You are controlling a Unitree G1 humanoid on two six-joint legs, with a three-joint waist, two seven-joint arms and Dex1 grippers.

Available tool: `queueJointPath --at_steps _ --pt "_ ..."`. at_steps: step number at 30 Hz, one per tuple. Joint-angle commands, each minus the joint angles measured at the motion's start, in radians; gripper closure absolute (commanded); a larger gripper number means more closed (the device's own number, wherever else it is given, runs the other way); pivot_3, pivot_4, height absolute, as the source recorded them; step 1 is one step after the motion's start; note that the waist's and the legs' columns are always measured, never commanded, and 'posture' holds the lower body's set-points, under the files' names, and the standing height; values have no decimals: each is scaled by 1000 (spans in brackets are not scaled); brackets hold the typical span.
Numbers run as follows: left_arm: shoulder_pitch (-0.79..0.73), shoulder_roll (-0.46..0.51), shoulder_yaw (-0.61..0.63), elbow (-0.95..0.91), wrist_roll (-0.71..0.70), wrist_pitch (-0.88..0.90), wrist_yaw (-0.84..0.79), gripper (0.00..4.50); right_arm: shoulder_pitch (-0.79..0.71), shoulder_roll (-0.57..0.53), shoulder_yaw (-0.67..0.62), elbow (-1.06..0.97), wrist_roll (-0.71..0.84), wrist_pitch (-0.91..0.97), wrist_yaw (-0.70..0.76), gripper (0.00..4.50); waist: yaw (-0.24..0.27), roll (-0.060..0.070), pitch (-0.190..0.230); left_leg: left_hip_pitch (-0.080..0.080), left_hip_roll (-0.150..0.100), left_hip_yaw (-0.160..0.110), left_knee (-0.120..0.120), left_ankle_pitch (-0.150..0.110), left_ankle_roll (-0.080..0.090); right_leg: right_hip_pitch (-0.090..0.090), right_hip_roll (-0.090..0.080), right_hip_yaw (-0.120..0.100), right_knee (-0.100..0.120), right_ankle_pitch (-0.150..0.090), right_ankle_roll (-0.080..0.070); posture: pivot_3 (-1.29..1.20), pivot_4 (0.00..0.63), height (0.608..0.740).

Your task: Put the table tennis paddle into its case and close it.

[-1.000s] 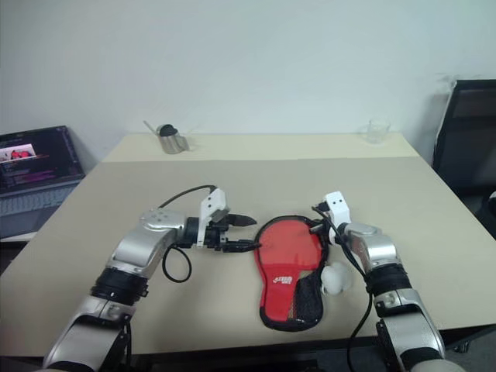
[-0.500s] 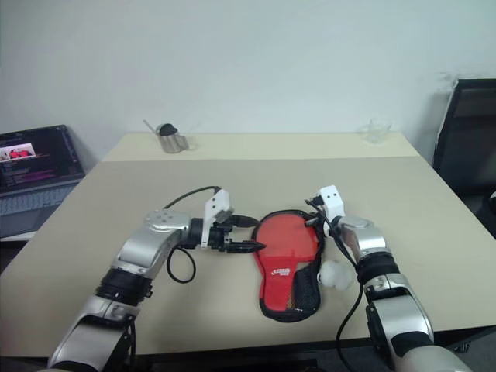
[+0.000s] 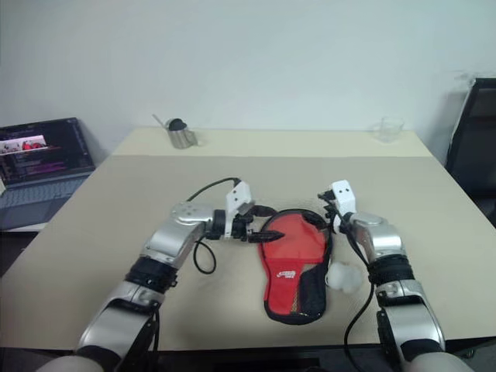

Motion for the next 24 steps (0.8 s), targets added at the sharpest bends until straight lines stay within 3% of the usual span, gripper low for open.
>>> queueJointPath --at_steps 1,5,11,16,24 --pt "-40 -55 -14 61 24 -76 30 754 65 -106 -85 -253 73 122 21 162 7 0 0 -1 -1 0 0 0 0 0 -1 -1 0 0 0 0 150 740" --pt "-74 -113 -18 150 44 -128 45 754 192 -239 -111 -477 159 221 122 162 13 0 0 -3 -2 -1 1 -1 1 0 -2 -2 -2 -2 4 0 150 740" --pt "-114 -182 -29 273 76 -223 62 754 332 -372 -149 -638 240 272 208 162 8 -1 1 -3 -2 0 2 -1 1 0 -1 -3 -2 -2 4 0 150 740" --pt "-111 -250 -13 420 88 -318 98 754 465 -447 -159 -779 318 302 278 162 7 -2 1 -3 -2 0 3 -1 1 1 0 -3 -2 -2 4 0 150 740" --pt "-80 -250 -29 606 177 -448 188 754 567 -515 -131 -889 396 292 361 162 2 -2 1 -1 -2 -1 4 -1 1 2 0 -3 -2 -2 5 0 150 740"
